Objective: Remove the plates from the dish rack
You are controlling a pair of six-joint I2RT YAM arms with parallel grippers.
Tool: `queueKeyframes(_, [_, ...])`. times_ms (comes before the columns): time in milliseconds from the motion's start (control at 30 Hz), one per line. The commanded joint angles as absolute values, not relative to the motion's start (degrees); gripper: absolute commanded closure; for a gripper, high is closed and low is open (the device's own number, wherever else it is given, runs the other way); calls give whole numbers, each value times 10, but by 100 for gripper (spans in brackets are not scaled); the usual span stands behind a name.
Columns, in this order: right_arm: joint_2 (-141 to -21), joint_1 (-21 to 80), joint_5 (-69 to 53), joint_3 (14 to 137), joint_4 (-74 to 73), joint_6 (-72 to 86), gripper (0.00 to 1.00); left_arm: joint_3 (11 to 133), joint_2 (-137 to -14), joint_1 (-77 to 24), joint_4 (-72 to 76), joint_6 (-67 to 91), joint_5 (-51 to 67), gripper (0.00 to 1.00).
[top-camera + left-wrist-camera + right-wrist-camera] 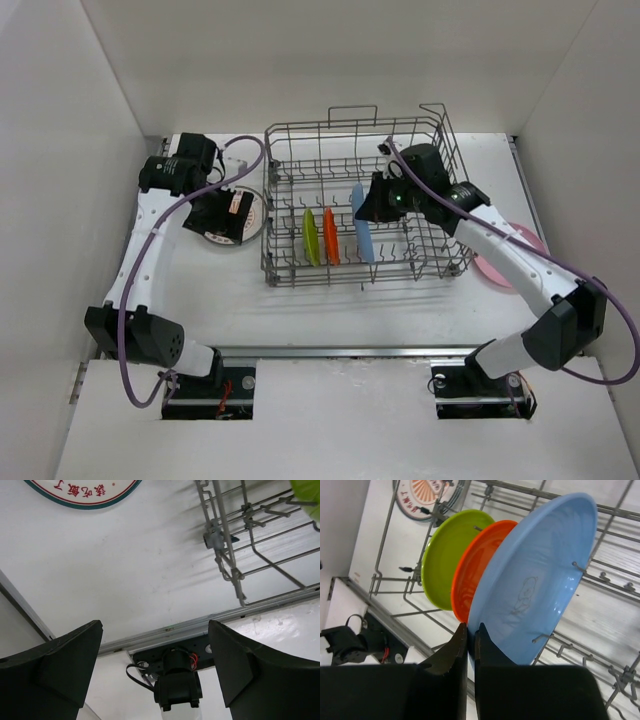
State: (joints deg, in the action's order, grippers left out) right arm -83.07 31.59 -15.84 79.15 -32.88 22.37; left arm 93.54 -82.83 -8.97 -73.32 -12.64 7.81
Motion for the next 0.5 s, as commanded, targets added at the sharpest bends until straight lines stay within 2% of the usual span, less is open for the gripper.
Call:
queueKeyframes(0, [-815, 313, -135, 853, -288, 196, 100, 925, -802, -90, -725, -134, 56, 15])
queueKeyframes(233, [-815, 313, -64, 1021, -301, 239, 100, 958, -802, -90, -736, -128, 56, 13])
queueKeyframes(467, [-809, 313, 20, 1060, -340, 250, 100, 992, -831, -90, -754, -134, 68, 13])
